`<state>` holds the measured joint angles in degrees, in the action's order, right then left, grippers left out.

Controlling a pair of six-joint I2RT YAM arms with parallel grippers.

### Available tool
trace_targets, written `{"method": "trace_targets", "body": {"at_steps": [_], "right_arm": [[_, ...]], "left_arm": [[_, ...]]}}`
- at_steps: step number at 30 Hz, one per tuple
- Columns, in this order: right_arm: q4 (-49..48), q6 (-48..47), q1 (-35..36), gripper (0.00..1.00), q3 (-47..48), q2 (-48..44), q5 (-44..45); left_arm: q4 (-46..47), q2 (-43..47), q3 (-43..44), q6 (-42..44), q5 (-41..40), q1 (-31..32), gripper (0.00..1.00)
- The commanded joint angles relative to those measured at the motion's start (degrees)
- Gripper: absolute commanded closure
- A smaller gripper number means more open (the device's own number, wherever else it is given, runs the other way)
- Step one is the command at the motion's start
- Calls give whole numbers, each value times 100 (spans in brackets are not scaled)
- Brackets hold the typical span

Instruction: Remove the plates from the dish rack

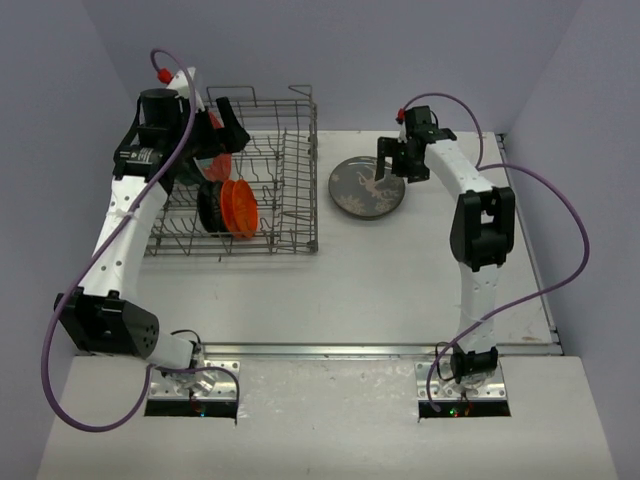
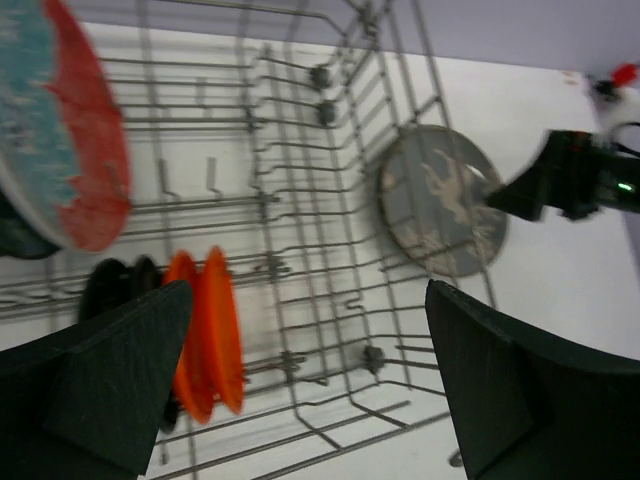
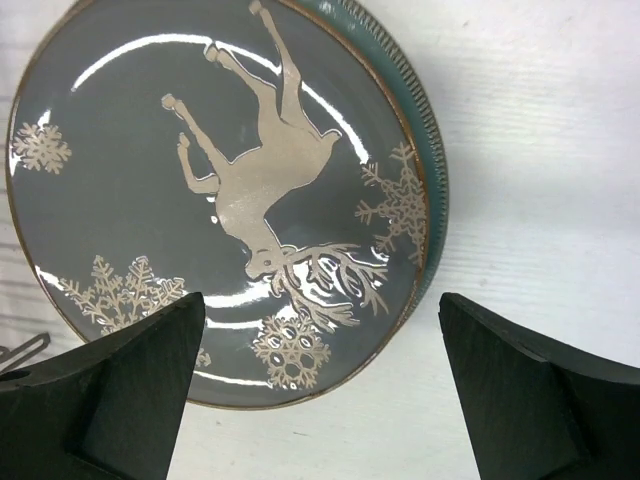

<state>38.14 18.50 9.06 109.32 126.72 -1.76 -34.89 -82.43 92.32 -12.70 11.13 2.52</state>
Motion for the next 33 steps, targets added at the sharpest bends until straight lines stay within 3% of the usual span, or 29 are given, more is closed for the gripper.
{"method": "trace_targets", "body": {"at_steps": [1,5,9,19,33], "right_arm": [[-296,-339,17,1,-4,-708,735],[-522,-432,26,1,-312,-1242,521],[-732,-489,34,1,-917,-1944,207],[-1095,-628,26,1,-2434,-3318,-269],[-895,-418,33,1,-2494,-3407,-634]], "left_arm": [[-9,-157,956,744,-2214,-77,2],[-306,-908,1846,1601,-2780,-78,31],[35,-1138,1798,1929,-3065,-94,43],[541,-2016,1831,1905,-3112,-212,47],[413,-3172,2178,1557,-2550,-569,51]]}}
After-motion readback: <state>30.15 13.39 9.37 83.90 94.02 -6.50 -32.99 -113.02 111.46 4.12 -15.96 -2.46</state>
